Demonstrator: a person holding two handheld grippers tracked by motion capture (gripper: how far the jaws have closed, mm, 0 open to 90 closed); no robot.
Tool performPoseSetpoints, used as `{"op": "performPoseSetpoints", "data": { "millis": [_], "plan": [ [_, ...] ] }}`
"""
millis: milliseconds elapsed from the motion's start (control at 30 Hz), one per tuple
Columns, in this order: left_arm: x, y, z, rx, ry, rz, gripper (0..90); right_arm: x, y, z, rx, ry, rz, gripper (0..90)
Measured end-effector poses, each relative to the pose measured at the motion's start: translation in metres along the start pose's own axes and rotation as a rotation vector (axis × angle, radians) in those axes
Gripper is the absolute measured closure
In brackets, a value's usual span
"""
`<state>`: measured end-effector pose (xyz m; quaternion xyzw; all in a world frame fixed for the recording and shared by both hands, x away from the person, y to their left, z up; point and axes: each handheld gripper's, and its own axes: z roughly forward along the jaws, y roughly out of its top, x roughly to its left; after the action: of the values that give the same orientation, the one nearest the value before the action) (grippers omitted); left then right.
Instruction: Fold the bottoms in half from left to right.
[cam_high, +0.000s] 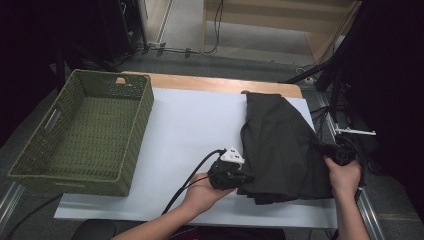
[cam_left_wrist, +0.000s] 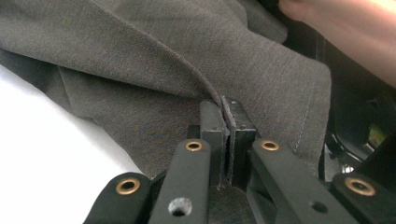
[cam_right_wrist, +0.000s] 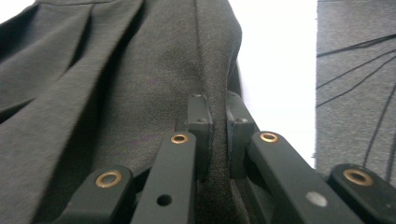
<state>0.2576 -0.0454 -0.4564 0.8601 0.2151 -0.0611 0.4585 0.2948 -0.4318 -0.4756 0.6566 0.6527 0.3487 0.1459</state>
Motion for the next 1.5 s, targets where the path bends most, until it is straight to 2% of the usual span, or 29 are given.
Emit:
{"op": "performPoseSetpoints", "data": {
  "millis": [167,200,300,400,467,500,567,667,700,800,867,967,1033,1133,1267,1433,1500],
  "plan": [
    [-0.002,-0.005,0.011,0.028,0.004,0.011,88.4,-0.009,-0.003,0.01,0.035,-0.009,-0.005,81.8],
    [-0.003,-0.007,0.016,0.044,0.003,0.017,87.6,-0.01,-0.005,0.016,0.05,-0.014,-0.01,81.5],
    [-0.005,-0.011,0.024,0.064,-0.002,0.041,84.2,-0.013,-0.009,0.025,0.073,0.005,-0.003,80.3],
    [-0.006,-0.011,0.025,0.069,0.004,0.055,82.1,-0.013,-0.011,0.029,0.084,0.005,-0.004,78.1],
    [-0.004,-0.009,0.021,0.061,0.002,0.05,79.2,-0.012,-0.011,0.028,0.072,0.011,-0.023,72.5],
    [-0.004,-0.009,0.021,0.061,0.002,0.05,79.1,-0.012,-0.011,0.028,0.072,0.011,-0.023,72.5],
    [-0.001,-0.005,0.014,0.048,-0.002,0.032,74.3,-0.011,-0.01,0.026,0.053,0.028,-0.031,61.2],
    [0.003,0.0,0.005,0.037,0.006,0.032,70.1,-0.008,-0.008,0.022,0.035,0.02,-0.052,52.0],
    [0.004,0.001,0.003,0.033,0.014,0.031,70.0,-0.007,-0.007,0.02,0.022,0.011,-0.06,51.7],
    [0.008,0.004,-0.003,0.031,0.016,0.019,67.4,-0.004,-0.004,0.015,0.0,0.021,-0.07,46.5],
    [0.011,0.005,-0.007,0.027,0.033,0.021,65.5,-0.003,-0.002,0.013,-0.013,0.03,-0.079,43.1],
    [0.015,0.006,-0.012,0.028,0.047,0.014,62.8,0.0,-0.001,0.012,-0.039,0.019,-0.106,39.8],
    [0.017,0.007,-0.014,0.025,0.053,0.008,61.7,0.0,0.002,0.012,-0.05,0.031,-0.109,37.9],
    [0.026,0.006,-0.02,0.018,0.071,-0.013,59.2,0.002,0.006,0.014,-0.06,0.077,-0.106,31.2],
    [0.032,0.002,-0.022,0.025,0.096,-0.038,53.9,0.007,0.012,0.018,-0.065,0.072,-0.139,24.2],
    [0.035,-0.003,-0.022,0.037,0.134,-0.026,47.1,0.008,0.015,0.026,-0.081,0.102,-0.148,15.2],
    [0.038,-0.005,-0.021,0.042,0.153,-0.024,43.5,0.008,0.017,0.032,-0.072,0.097,-0.154,11.1]
  ]
}}
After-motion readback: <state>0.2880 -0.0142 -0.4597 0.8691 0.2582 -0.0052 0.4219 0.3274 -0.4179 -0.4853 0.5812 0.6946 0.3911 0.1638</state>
